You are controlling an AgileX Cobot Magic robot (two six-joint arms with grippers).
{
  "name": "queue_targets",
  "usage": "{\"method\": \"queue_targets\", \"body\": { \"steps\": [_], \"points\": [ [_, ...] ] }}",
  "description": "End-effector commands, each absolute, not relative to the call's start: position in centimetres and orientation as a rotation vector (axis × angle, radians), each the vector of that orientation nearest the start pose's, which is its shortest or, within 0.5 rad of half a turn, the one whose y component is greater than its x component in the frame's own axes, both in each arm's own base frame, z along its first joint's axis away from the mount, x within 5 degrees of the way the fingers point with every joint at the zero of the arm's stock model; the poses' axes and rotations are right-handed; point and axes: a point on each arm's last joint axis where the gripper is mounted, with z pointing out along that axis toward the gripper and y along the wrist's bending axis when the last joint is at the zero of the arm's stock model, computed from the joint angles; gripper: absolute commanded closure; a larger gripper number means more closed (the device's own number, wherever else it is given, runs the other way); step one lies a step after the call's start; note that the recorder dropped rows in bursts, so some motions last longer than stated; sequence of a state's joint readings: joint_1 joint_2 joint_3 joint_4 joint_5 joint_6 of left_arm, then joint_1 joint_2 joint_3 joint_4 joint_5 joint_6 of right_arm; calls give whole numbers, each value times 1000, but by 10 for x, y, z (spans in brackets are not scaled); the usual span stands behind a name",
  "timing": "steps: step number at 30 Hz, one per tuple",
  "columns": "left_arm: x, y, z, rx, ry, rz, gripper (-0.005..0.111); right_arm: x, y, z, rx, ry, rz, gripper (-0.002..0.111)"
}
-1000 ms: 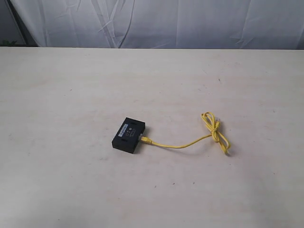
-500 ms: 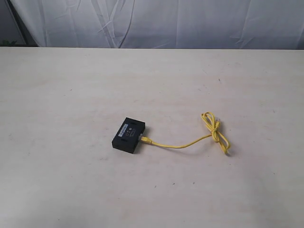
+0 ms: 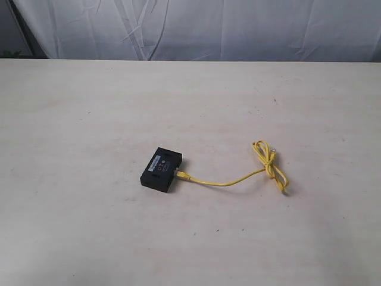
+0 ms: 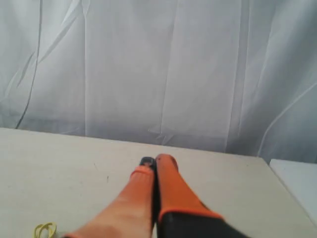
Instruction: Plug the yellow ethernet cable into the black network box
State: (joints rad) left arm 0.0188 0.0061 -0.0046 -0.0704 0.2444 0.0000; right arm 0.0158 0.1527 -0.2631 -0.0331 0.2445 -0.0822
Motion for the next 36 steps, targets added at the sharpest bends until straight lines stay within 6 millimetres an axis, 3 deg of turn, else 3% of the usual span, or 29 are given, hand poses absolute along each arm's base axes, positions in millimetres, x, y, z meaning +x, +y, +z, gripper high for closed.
{"method": "queue_targets", "body": {
  "steps": [1,10,36],
  "points": [
    [56,0,192,-60,1714,-45,107,58,0,241,-7,1670,-8,108],
    [56,0,192,-60,1714,-45,107,55,0,192,51,1719,44,108],
    [56,0,192,-60,1714,-45,107,54,0,186,11,1787,16,108]
  ]
}}
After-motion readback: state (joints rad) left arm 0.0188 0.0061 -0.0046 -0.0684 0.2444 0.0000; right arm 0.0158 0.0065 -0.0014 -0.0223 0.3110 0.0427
